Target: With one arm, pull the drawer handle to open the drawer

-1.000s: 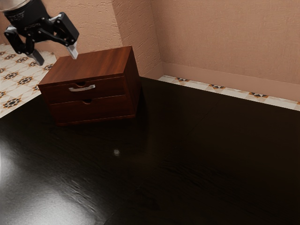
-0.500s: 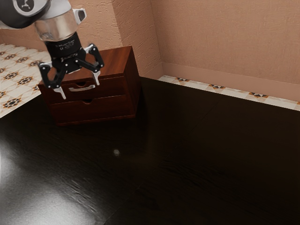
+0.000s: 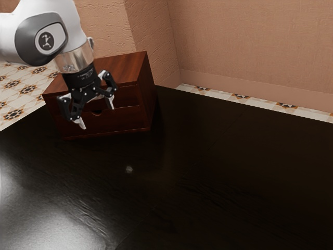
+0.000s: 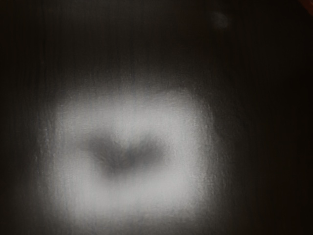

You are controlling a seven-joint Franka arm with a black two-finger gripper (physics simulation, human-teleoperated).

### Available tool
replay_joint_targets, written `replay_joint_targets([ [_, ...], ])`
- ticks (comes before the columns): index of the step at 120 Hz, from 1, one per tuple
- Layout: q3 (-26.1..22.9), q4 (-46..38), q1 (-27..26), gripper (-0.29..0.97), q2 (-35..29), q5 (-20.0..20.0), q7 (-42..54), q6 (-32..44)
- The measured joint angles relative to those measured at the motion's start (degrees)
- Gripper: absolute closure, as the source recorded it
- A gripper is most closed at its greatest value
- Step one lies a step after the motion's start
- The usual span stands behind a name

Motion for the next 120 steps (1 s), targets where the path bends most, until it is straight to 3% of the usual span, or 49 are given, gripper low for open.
replay_joint_targets([
  [90, 0.51, 0.55, 8.59, 0.0, 1.51, -0.42, -8.01, 6.33],
  [102, 0.63, 6.12, 10.46, 0.0, 3.79, 0.44, -8.53, 4.3],
  [120, 0.55, 7.42, 10.71, 0.0, 1.18, 1.25, -9.16, 1.98],
])
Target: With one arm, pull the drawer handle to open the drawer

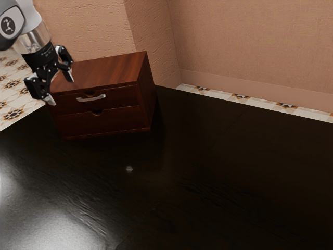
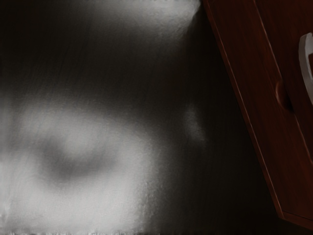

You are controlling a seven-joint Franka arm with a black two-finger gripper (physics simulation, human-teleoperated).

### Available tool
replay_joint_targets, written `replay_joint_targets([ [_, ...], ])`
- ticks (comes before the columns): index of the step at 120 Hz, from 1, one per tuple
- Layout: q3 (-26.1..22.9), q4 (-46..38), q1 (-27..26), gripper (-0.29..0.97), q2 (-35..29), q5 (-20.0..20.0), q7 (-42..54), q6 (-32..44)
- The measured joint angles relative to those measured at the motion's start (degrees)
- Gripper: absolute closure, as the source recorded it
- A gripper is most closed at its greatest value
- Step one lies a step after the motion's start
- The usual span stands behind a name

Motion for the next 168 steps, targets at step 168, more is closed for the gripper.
replay_joint_targets([
  [168, 0.07, -1.74, 6.6, 0.26, 14.88, -7.4, -1.99, 27.13],
])
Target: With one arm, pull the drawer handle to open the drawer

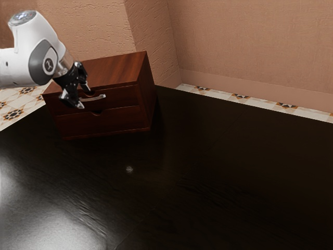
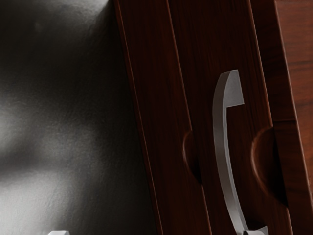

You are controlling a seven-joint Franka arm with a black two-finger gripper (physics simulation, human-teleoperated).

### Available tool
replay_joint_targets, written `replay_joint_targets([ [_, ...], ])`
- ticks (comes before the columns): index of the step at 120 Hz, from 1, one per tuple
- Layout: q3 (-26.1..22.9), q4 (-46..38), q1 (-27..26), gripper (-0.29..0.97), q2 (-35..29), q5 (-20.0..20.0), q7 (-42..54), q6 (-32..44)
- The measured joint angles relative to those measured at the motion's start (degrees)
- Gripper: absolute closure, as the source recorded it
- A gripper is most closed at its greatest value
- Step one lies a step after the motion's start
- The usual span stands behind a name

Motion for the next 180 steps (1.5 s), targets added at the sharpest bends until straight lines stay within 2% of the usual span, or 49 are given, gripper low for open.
replay_joint_targets([
  [63, -0.08, 0.07, 1.58, 0.33, 2.41, -2.01, -0.07, 3.63],
  [180, -0.43, 1.48, 2.78, 0.37, 5.2, -2.87, -0.08, 6.18],
])
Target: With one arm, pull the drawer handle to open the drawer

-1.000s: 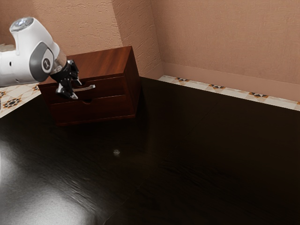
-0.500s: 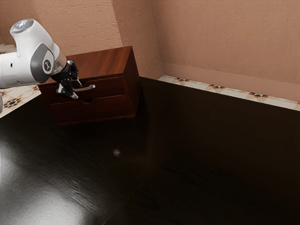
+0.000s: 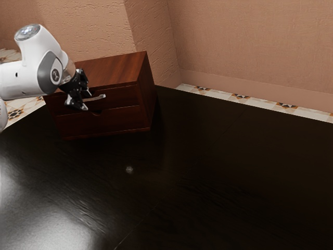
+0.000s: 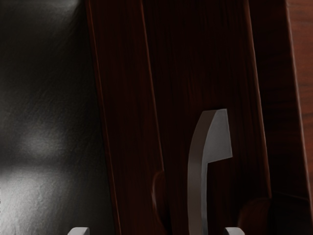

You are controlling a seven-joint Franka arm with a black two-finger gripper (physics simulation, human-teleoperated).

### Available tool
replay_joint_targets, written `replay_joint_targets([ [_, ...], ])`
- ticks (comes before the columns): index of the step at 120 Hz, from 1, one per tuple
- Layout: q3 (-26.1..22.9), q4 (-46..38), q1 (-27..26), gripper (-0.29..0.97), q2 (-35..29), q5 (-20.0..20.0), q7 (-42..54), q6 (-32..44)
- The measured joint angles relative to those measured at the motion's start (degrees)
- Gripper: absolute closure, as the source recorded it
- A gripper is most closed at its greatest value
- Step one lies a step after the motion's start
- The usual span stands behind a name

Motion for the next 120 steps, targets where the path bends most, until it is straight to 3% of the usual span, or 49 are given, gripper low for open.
replay_joint_targets([
  [59, -0.01, -0.44, 0.0, 0.47, 0.02, -0.64, 0.15, -0.32],
  [120, -0.22, -5.12, -0.37, 0.5, -3.16, -0.5, 0.24, -1.04],
])
